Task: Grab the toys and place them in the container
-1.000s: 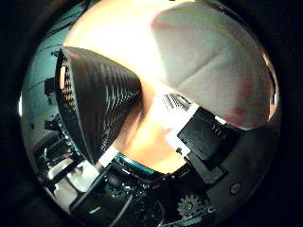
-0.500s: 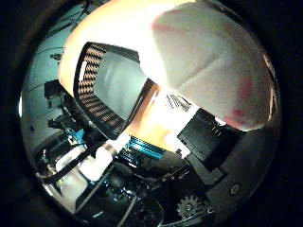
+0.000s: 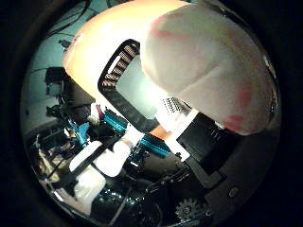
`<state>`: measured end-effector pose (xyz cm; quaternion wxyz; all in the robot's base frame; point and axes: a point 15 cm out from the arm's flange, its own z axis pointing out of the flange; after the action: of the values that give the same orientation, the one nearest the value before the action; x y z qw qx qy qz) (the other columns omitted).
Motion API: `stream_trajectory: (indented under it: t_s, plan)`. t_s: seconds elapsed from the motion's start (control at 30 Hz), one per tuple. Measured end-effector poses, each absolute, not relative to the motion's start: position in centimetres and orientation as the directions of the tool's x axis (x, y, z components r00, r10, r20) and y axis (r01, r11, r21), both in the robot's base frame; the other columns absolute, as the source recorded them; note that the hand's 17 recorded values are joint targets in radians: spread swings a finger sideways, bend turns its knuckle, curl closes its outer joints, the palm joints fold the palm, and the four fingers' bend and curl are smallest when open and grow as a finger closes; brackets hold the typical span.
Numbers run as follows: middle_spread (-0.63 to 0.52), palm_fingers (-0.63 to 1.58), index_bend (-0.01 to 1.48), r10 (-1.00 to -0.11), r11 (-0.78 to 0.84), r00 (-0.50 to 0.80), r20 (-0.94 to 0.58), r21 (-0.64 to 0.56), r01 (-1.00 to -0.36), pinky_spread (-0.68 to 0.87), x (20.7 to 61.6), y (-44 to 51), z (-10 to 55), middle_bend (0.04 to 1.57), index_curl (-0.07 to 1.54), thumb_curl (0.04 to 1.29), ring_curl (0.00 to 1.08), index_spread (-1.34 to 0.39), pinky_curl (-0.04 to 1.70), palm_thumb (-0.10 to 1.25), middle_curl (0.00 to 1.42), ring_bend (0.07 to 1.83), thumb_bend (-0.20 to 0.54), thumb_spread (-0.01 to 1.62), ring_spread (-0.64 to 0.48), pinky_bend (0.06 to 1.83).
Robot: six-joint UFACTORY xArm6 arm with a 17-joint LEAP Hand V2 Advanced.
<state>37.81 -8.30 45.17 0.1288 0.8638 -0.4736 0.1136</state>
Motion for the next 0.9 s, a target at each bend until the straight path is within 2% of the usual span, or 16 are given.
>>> stream_trajectory:
  t_s: [0.33, 0.67, 0.77, 0.9]
  plan:
    - [-0.31, 0.77, 0.93, -0.730, -0.607, 0.613, 0.302, 0.125, -0.785, -0.24, 38.6, 3.4, 42.8, 1.18, 1.20, 0.56, 0.89, -0.44, 1.16, 1.13, 1.16, 1.45, -0.012, 1.07, -0.27, 1.25]
    - [-0.31, 0.76, 0.92, -0.711, -0.638, 0.654, 0.259, 0.153, -0.755, -0.24, 38.7, 8.3, 40.1, 1.18, 1.20, 0.57, 0.89, -0.43, 1.15, 1.11, 1.16, 1.45, -0.018, 1.07, -0.27, 1.26]
    - [-0.31, 0.76, 0.90, -0.713, -0.636, 0.650, 0.262, 0.150, -0.757, -0.24, 38.7, 8.3, 40.1, 1.18, 1.20, 0.54, 0.88, -0.43, 1.15, 1.03, 1.15, 1.44, -0.031, 1.07, -0.27, 1.26]
    - [-0.30, 0.72, 0.73, -0.714, -0.635, 0.648, 0.265, 0.147, -0.759, -0.28, 38.6, 8.1, 40.5, 1.10, 1.13, 0.42, 0.80, -0.45, 1.07, 0.78, 1.06, 1.36, -0.051, 1.03, -0.27, 1.19]
